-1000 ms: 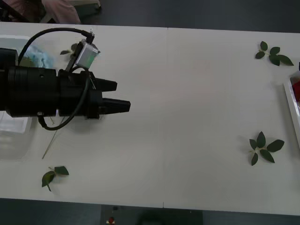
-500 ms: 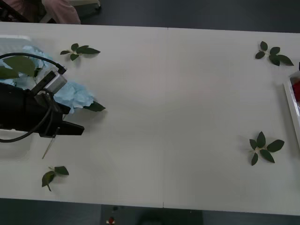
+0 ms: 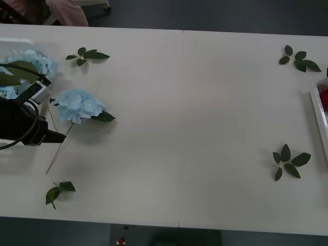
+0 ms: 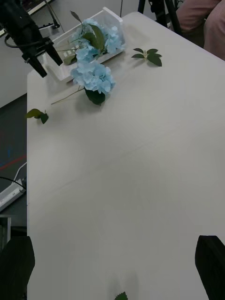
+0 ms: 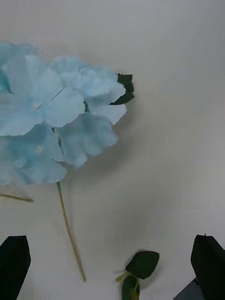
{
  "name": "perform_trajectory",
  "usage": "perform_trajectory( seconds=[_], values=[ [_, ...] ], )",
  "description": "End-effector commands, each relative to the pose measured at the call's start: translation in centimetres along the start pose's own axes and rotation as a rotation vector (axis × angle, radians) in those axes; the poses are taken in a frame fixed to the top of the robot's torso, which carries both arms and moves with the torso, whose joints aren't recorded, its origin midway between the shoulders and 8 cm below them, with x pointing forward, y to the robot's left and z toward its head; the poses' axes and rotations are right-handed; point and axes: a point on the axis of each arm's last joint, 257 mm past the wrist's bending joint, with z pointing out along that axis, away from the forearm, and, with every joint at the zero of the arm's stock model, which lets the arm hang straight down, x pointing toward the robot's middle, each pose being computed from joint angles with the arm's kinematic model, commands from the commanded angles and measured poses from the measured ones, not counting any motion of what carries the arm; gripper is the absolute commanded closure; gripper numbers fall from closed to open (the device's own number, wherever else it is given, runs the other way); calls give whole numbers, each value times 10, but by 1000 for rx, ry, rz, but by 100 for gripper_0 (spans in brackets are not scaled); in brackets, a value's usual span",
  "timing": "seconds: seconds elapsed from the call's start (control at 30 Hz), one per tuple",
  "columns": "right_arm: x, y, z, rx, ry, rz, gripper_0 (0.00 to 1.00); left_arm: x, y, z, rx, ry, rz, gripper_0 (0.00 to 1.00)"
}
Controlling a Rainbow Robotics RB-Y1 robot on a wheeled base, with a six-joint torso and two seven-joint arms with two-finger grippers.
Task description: Put the red flowers into the right box and the blue flowers into the left box
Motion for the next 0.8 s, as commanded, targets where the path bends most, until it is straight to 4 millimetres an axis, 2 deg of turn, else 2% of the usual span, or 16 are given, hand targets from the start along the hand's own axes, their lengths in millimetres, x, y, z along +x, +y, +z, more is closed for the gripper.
perform_trajectory(
  seconds=[0.03, 0.27, 0.4, 0.53, 0.8],
  values=[
    [-7, -1, -15, 20, 29, -49, 0, -17, 11, 7, -25, -6, -4, 0],
    [-7, -1, -15, 20, 29, -49, 0, -13, 24, 29, -23, 14, -50, 0],
    [-7, -1, -15, 20, 29, -49, 0, -11, 39, 41, -66, 29, -39, 0],
    [-7, -1, -15, 20, 29, -49, 0, -19, 54, 49, -98, 29, -42, 0],
    [-7, -1, -15, 20, 29, -49, 0, -39, 69, 72, -112, 58, -51, 0]
  ],
)
